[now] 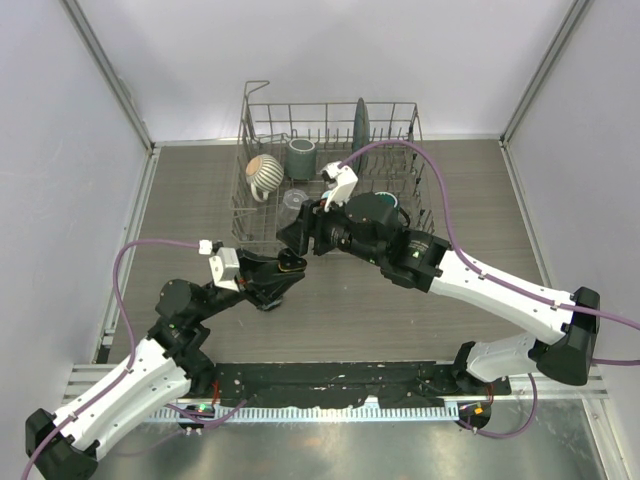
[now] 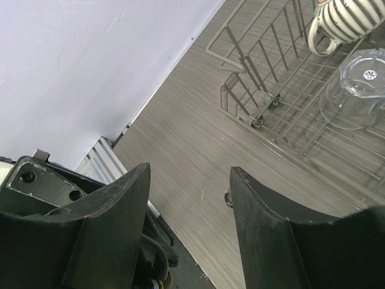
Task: Insert the wireless bluetooth earbuds into the charging case
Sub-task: Close the charging case.
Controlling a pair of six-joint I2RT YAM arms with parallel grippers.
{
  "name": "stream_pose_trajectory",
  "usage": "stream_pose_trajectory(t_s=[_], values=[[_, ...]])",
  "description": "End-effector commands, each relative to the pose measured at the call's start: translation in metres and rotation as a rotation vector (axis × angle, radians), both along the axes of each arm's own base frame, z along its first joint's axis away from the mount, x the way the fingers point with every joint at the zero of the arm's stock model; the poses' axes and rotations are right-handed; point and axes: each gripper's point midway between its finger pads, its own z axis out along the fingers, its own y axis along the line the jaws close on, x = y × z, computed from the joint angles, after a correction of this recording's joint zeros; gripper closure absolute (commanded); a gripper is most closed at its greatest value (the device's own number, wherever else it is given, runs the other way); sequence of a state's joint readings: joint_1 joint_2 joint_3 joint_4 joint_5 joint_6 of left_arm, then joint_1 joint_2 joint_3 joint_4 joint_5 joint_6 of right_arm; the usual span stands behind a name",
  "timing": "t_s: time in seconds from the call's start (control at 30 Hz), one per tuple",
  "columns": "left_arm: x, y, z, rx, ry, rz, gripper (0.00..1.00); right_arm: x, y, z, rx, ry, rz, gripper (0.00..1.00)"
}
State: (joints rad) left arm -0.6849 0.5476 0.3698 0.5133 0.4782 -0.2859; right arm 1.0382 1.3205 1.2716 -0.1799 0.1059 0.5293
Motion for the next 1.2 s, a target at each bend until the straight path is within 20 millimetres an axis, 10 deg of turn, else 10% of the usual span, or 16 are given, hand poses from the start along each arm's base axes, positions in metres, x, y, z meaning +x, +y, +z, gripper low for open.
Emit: stream_pose_trajectory(t_s=[0.0, 0.93, 1.17], values=[[-0.004, 0.004, 0.034, -0.064, -0.075, 0.002, 1.00, -0.008, 0.008, 0.029, 0.067, -0.034, 0.060, 0.39], [0.014, 0.017, 0.040, -0.125, -0.002, 0.124, 1.00, -0.034, 0.019, 0.012, 0.009, 0.020, 0.226, 0.43], [0.024, 0.012, 0.040, -0.108, 0.125, 0.136, 0.99, -0.013, -0.001, 0.007, 0.005, 0.012, 0.051, 0.37]])
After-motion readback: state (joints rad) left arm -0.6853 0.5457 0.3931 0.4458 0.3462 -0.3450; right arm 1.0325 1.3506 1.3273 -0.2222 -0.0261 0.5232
